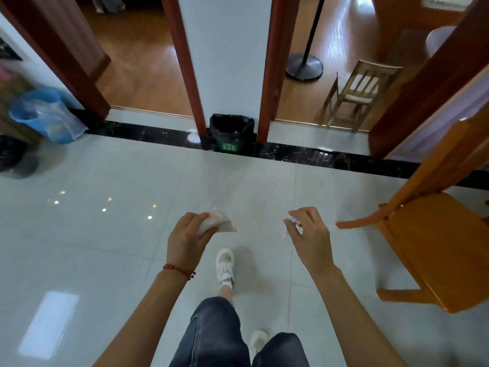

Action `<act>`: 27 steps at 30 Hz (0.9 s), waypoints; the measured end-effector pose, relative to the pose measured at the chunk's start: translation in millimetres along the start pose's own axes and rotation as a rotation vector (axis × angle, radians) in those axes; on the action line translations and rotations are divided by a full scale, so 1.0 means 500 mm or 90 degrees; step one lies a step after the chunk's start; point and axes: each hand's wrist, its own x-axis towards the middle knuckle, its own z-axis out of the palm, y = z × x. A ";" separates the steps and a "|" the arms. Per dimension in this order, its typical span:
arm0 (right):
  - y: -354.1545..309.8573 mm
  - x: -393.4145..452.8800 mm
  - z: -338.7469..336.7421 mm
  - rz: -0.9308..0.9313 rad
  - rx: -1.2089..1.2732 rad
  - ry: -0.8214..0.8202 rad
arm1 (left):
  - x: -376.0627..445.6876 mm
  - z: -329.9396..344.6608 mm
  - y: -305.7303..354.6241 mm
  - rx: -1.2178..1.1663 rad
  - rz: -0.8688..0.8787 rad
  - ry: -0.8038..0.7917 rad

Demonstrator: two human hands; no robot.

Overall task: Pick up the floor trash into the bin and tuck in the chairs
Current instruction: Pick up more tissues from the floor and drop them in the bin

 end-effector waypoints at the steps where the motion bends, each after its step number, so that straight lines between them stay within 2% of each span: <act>1: 0.003 0.035 0.018 -0.004 -0.002 0.002 | 0.036 0.009 -0.015 0.002 0.003 0.001; 14: -0.015 0.498 0.204 0.014 0.017 0.017 | 0.547 0.002 -0.194 0.033 0.032 0.027; 27: 0.064 0.927 0.401 -0.009 0.029 -0.019 | 0.939 0.156 -0.317 0.027 0.017 -0.016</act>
